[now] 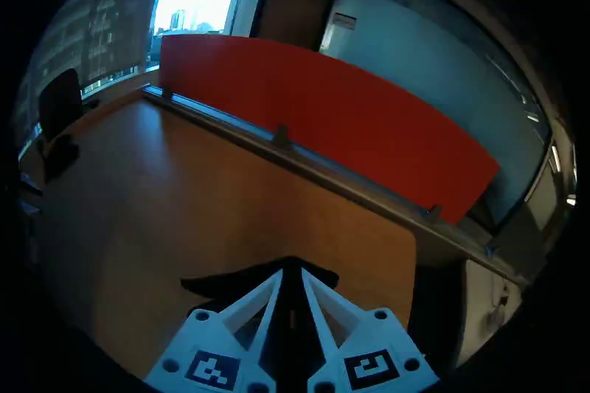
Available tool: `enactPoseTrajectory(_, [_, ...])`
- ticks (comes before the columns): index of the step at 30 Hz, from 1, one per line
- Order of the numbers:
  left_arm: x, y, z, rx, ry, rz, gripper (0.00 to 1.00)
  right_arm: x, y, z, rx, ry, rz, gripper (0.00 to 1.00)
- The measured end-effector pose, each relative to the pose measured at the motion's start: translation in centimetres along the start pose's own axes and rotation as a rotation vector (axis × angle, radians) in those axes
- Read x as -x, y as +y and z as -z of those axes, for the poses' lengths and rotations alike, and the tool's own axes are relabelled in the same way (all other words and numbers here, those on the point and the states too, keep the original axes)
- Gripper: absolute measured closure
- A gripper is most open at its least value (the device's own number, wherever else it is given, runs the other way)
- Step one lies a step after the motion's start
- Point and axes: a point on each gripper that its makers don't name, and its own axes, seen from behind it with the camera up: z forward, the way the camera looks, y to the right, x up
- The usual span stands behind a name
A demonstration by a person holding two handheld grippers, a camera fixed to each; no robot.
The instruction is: Fold towel
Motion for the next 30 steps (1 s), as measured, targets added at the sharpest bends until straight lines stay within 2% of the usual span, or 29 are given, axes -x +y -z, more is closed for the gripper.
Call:
enactPoseTrajectory(9, [-0.7, 0.9, -0.5, 0.015, 0.001, -0.012, 0.03, 2.4, 1.3, 2.0, 0.021, -0.015, -0.032, 0.98])
enactPoseTrajectory(18, [-1.0, 1.4, -0.7, 0.029, 0.004, -0.028, 0.03, 5.5, 1.1, 4.0, 0.033, -0.033, -0.057, 0.98])
enactPoseTrajectory(30, [-0.6, 1.4, -0.4, 0.037, 0.003, -0.039, 0.03, 9.7, 0.9, 6.4, 0.053, -0.066, -0.115, 0.98])
